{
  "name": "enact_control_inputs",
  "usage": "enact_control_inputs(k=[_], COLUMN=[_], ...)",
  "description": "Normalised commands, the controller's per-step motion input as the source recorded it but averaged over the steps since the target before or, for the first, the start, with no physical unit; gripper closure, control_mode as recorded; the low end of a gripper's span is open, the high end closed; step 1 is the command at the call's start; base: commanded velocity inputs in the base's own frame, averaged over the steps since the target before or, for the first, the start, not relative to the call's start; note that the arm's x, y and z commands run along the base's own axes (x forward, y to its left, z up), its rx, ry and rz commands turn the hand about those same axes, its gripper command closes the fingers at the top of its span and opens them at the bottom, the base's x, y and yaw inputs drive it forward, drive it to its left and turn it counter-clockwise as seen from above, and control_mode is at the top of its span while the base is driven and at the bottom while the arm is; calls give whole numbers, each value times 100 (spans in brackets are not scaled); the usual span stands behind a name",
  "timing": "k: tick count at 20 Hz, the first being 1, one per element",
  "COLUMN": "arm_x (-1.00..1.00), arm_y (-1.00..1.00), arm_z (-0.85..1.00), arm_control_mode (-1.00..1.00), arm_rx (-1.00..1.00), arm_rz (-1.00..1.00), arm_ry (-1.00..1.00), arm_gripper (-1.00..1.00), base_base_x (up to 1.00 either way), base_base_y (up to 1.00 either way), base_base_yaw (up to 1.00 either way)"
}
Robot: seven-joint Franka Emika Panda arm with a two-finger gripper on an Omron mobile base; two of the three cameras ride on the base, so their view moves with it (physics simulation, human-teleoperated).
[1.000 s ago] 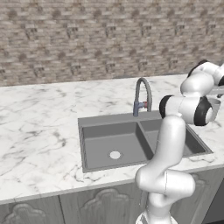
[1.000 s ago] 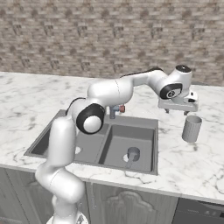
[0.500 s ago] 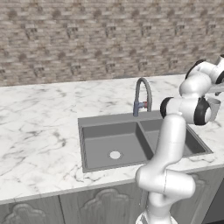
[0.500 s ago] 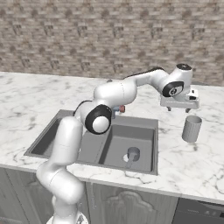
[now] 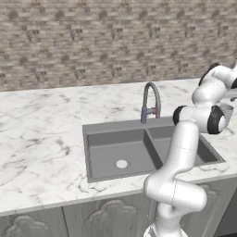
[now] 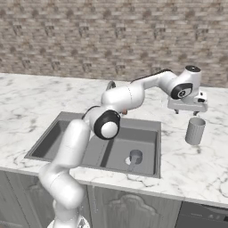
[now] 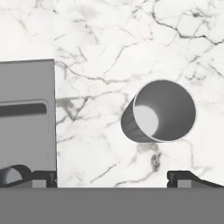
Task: Move any existing items from the left basin to the right basin for drying. Then move the glass cup from the counter to the left basin of the sink for washing.
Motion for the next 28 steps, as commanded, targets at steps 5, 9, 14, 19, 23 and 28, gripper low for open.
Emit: enact_control_inputs(k=[5,9,14,19,23,28], arm_x=[4,0,0,3,12,19], arm_y=[-8,-11,-7,-1,0,0], arm_z=[0,-4,-18,-26,-24,-15], arm_control_mode=[-100,-100,-100,-100,-100,-100], arm_rx=[2,4,2,0,0,0], arm_rz=[0,0,0,0,0,0], arm_ry=[0,2,1,2,1,0], arm_gripper=[-100,-100,-100,-100,-100,-100], base_base_x=[0,0,0,0,0,0], base_base_y=[0,0,0,0,0,0], base_base_yaw=[0,0,0,0,0,0])
